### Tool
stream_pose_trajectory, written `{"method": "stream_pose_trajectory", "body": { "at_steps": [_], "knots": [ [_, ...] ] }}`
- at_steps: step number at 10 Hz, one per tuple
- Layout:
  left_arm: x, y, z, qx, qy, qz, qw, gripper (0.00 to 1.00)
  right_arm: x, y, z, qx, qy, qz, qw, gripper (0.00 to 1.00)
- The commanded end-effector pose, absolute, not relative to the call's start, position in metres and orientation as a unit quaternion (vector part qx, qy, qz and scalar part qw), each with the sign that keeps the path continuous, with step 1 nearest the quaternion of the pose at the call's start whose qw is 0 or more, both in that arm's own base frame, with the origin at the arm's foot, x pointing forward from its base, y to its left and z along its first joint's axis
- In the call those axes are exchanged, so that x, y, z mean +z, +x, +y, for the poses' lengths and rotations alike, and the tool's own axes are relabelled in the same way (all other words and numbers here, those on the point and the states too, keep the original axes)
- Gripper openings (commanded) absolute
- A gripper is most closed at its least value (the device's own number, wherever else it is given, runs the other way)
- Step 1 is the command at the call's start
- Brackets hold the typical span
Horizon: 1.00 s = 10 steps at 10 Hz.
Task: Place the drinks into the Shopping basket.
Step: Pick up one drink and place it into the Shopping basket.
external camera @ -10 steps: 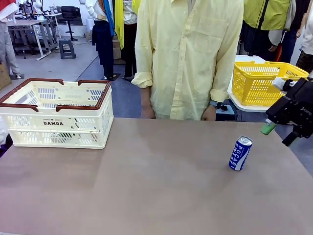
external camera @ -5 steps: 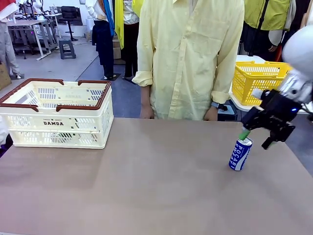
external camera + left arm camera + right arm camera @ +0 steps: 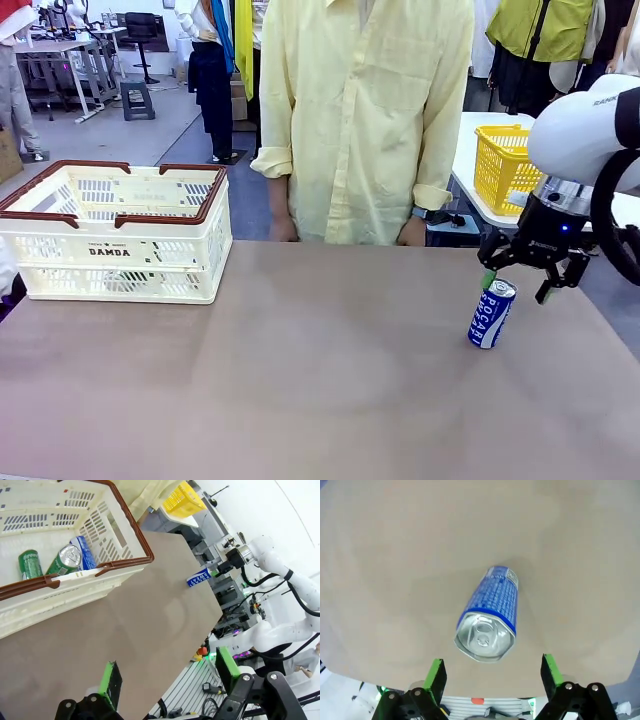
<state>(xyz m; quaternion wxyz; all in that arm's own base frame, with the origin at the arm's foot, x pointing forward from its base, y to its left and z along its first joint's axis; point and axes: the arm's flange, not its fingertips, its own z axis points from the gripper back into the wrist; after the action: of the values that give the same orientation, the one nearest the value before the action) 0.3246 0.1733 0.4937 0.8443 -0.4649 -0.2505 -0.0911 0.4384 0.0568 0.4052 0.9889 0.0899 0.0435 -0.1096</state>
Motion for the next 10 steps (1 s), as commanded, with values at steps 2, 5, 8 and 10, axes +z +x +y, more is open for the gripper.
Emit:
{"method": "stream_pose_trajectory", "body": {
  "at_steps": [2,5,8,10],
  "knots": [
    [0.495,0.321,0.174,-0.092,-0.465,-0.241,0.847,1.00,0.388,0.448,0.070,-0.121,0.103,0.019,0.987,1.00],
    [0.495,0.321,0.174,-0.092,-0.465,-0.241,0.847,1.00,0.374,0.450,0.076,-0.099,0.087,0.020,0.991,1.00],
    [0.495,0.321,0.174,-0.092,-0.465,-0.241,0.847,1.00,0.367,0.449,0.077,-0.089,0.070,0.019,0.993,1.00],
    [0.495,0.321,0.174,-0.092,-0.465,-0.241,0.847,1.00,0.364,0.448,0.077,-0.089,0.063,0.008,0.994,1.00]
  ]
}}
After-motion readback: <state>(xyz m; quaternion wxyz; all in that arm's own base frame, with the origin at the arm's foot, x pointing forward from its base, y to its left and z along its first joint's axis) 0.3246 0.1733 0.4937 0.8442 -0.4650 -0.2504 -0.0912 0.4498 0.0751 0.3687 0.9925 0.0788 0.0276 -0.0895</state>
